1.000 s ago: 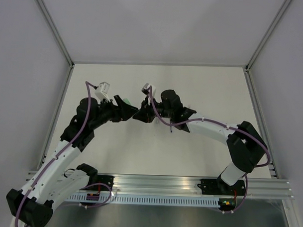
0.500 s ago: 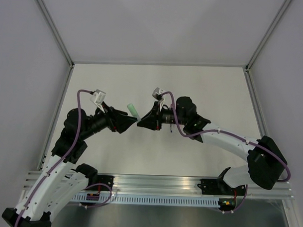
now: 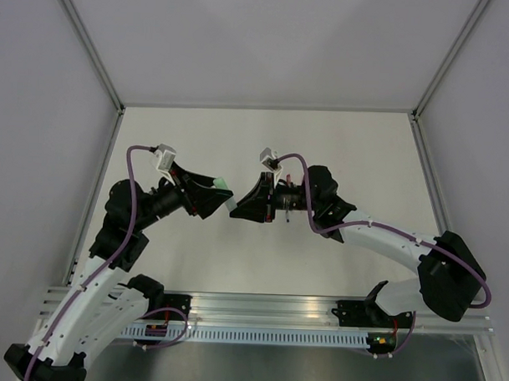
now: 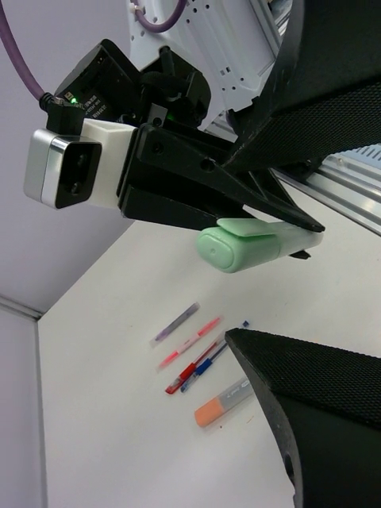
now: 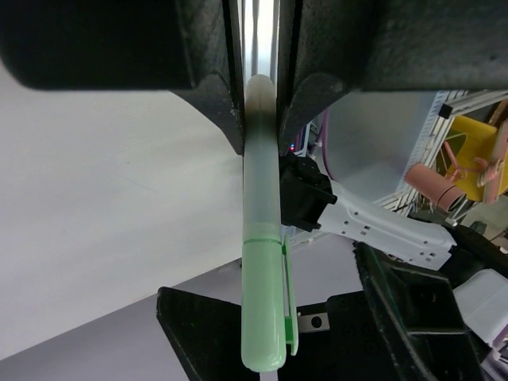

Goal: Insert the pens into the pen caps
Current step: Press the pen cap onto the pen.

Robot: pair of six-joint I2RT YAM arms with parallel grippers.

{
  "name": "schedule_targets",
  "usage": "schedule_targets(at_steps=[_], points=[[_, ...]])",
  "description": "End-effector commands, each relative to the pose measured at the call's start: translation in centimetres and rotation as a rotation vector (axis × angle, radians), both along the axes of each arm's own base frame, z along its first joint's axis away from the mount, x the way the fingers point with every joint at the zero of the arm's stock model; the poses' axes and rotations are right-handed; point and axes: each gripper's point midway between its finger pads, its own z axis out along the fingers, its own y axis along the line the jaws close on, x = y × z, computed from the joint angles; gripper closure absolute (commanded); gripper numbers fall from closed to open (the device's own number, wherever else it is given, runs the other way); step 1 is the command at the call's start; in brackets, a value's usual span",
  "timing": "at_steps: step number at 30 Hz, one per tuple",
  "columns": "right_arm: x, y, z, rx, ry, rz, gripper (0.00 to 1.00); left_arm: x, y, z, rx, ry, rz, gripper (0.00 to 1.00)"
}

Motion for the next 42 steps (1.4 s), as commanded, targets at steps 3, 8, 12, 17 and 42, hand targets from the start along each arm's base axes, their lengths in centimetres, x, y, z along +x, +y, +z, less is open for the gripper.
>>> schedule_targets(at_steps=[3, 8, 12, 17, 42], points=[[-1.7, -0.4, 2.8, 0.094, -0.044, 0.076, 1.0, -0.4, -0.3, 4.3, -0.052, -0.163, -0.032, 0.19], [-1.7, -0.3, 2.9, 0.101, -0.042, 0.083, 1.0, -0.8, -1.0, 4.5, -0.074, -0.158, -0.084, 0.3], [-1.8, -0.3, 2.8, 0.103, -0.037, 0.09, 1.0, -0.6, -1.2, 3.9, -0.071, -0.135, -0.094, 0.31], [-1.9, -0.3, 2.6, 0.103, -0.034, 0.096, 1.0, -0.7, -1.2, 4.2, -0.088, -0.149, -0.096, 0.3], [1.0, 0.8, 10.9, 0.253, -0.21, 0.093, 1.0, -4.3, -2.6, -2.3, -0.062, -0.025, -0.315, 0.98]])
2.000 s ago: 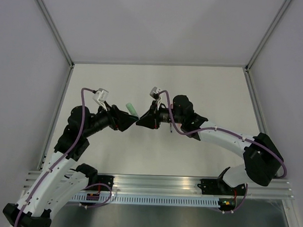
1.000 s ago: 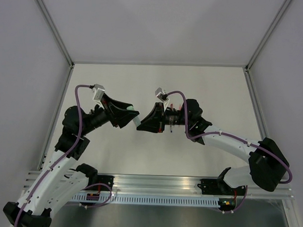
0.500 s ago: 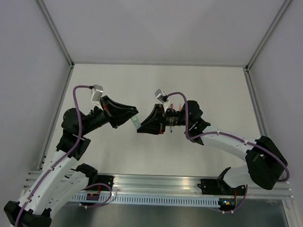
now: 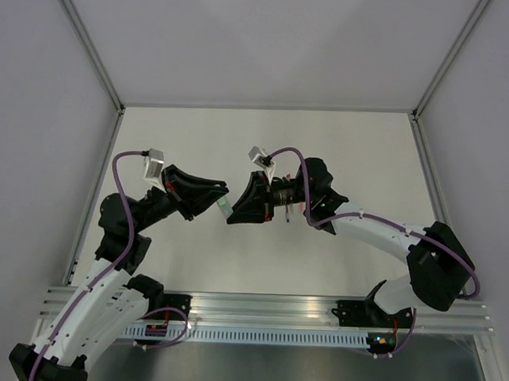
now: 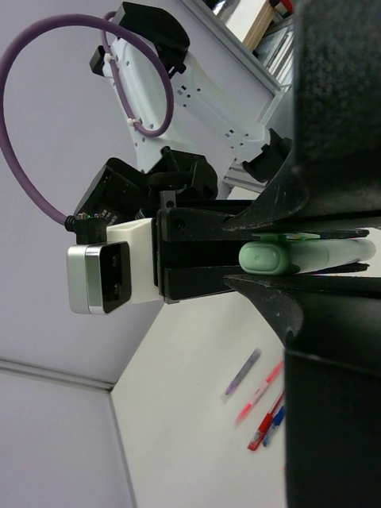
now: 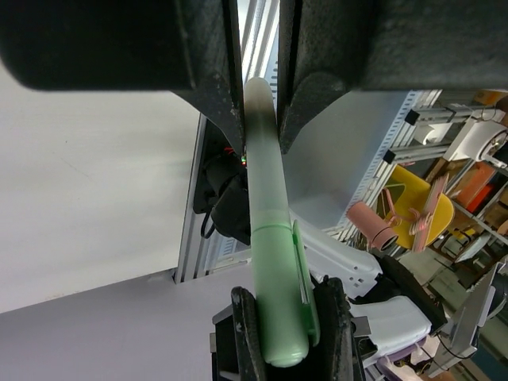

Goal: Insert the pens into the pen caps
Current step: Press the pen cap onto the pen.

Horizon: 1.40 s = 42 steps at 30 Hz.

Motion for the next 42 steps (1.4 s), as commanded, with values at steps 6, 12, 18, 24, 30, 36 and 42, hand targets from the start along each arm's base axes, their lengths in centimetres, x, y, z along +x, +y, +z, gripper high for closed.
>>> schedule_targets(at_steps=[6, 12, 18, 24, 30, 36, 42], points=[[5.3, 0.5, 10.7, 0.233, -0.226, -0.178, 1.0, -1.3, -1.4, -7.5, 0.136, 0.19, -0.137, 0.98], [7.6, 0.0, 12.7, 0.212, -0.304, -0.243, 1.0, -1.0, -1.6, -9.3, 0.169, 0.243, -0.15, 0.98], [8.8, -0.1, 13.4, 0.194, -0.322, -0.235, 1.0, -0.4, -1.5, -10.0, 0.186, 0.259, -0.116, 0.98], [6.2, 0.6, 8.1, 0.124, -0.281, -0.152, 1.0, 1.7, -0.5, -7.1, 0.141, 0.252, 0.029, 0.98], [4.5, 1.2, 1.6, 0.015, -0.18, -0.104, 1.0, 4.5, -0.6, -1.6, 0.119, 0.206, 0.106, 0.98], [5.5, -1.6, -1.8, -0.076, -0.129, -0.286, 0.59, 6.4, -1.9, -4.5, 0.244, 0.229, 0.049, 0.98], [6.3, -6.1, -4.6, -0.15, -0.114, -0.49, 0.57, 9.9, -3.5, -10.7, 0.321, 0.331, 0.015, 0.98]])
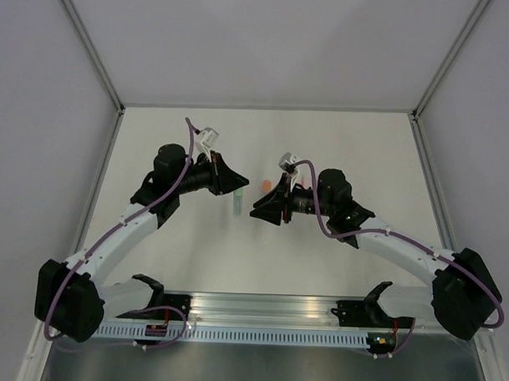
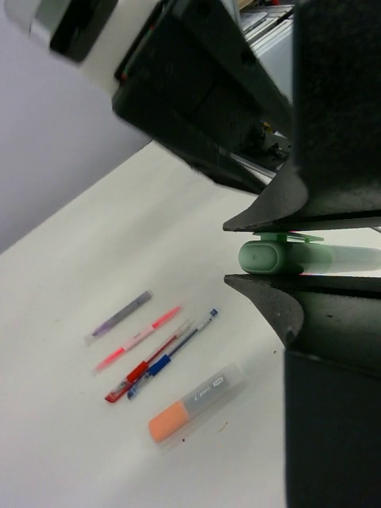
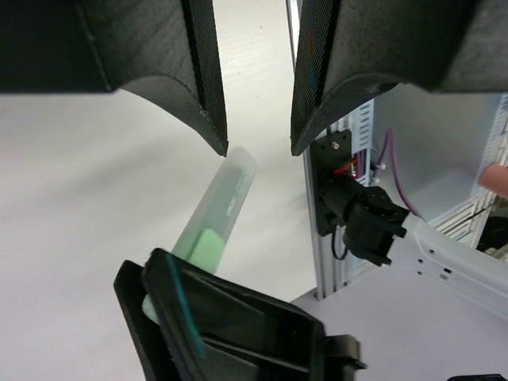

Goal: Insert the pens into the pen caps
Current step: Place the pen at the center of the board.

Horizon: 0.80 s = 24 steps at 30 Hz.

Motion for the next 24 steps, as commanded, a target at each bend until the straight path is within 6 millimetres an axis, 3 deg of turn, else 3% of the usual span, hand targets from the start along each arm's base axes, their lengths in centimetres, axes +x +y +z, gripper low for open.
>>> schedule_targets(at_steps=[1, 2, 4, 5, 7, 12, 18, 24], points=[[1.4, -2.3, 0.9, 0.005, -0.081, -0.143, 0.55, 1.9, -1.1, -1.9, 0.028, -0.022, -0.047, 0.98], [1.2, -2.9, 0.9, 0.008, -0.087, -0.157, 0.54, 2.9, -1.6, -3.9, 0.043, 0.03, -0.049, 0.98], [1.9, -3.9, 0.7, -0.012, -0.081, -0.225, 0.53, 4.2, -2.3, -5.0, 0.024, 0.047, -0.051, 0.98], [1.8, -4.4, 0.9, -0.014, -0.09, -0.246, 0.53, 5.1, -2.8, -7.4, 0.038, 0.106, -0.056, 0.98], [1.6, -4.9, 1.2, -0.009, -0.1, -0.254, 0.53, 6.5, -3.7, -8.1, 0.035, 0.125, -0.079, 0.98], [0.4, -5.9, 3.0, 0.044, -0.135, -0.266, 0.53, 10.5, -5.3, -13.0, 0.1, 0.192, -0.094, 0.98], [0.3, -6.6, 3.8, 0.067, -0.161, -0.296, 0.52, 12.8, -5.8, -15.7, 0.135, 0.222, -0.082, 0.98], [0.4, -6.6, 3.7, 0.064, -0.166, -0.3, 0.52, 14.9, -4.2, -19.5, 0.234, 0.261, 0.011, 0.98]])
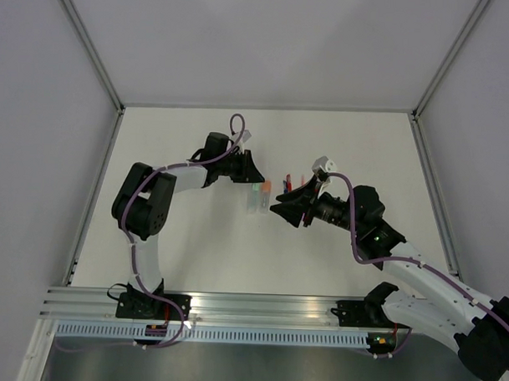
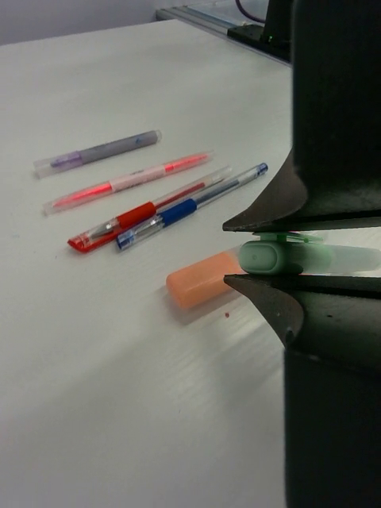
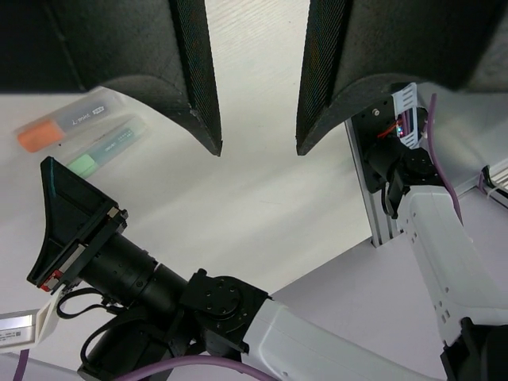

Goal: Insert the pens into the pen caps
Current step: Place the pen at the center of the board.

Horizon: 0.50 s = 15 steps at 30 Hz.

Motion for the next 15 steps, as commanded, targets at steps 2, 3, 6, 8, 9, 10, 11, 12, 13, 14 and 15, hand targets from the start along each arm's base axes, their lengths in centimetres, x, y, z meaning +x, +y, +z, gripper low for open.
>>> schedule_targets(at_steps=[2, 3, 6, 8, 9, 10, 11, 12, 13, 14, 15], points=[[0.5, -0.4, 0.4, 0.006, -0.025, -0.034, 0.51, 2.4, 0.8, -1.7, 0.086, -0.045, 0.021, 0.93], [0.7, -0.4, 0.3, 0.003, -0.022, -0.044, 0.5, 2.4, 0.8, -1.8, 0.088, -0.043, 0.024, 0.86], [0.8, -0.4, 0.6, -0.002, -0.02, -0.046, 0.47, 2.7, 1.3, -1.6, 0.109, -0.057, 0.051, 0.58], [0.8, -0.6, 0.8, 0.004, -0.023, -0.054, 0.46, 2.7, 1.7, -1.1, 0.12, -0.058, 0.068, 0.4], [0.7, -0.5, 0.7, 0.003, -0.023, -0.052, 0.46, 3.0, 2.0, 0.0, 0.128, -0.086, 0.086, 0.35], [0.7, -0.6, 0.8, 0.003, -0.026, -0.054, 0.47, 3.0, 2.2, 0.6, 0.141, -0.105, 0.093, 0.3], [0.7, -0.6, 0.8, 0.003, -0.023, -0.054, 0.47, 2.8, 2.6, 0.9, 0.157, -0.105, 0.102, 0.17], [0.8, -0.6, 0.8, 0.003, -0.022, -0.06, 0.46, 3.1, 3.0, 2.8, 0.162, -0.15, 0.123, 0.11], [0.9, -0.6, 0.6, 0.002, -0.015, -0.061, 0.45, 3.1, 3.3, 3.6, 0.167, -0.166, 0.137, 0.02], [1.1, -0.6, 0.6, 0.001, -0.014, -0.071, 0.45, 3.2, 3.8, 4.6, 0.177, -0.183, 0.158, 0.0], [1.3, -0.6, 0.6, 0.001, -0.006, -0.077, 0.44, 3.2, 4.4, 6.9, 0.181, -0.228, 0.194, 0.0]])
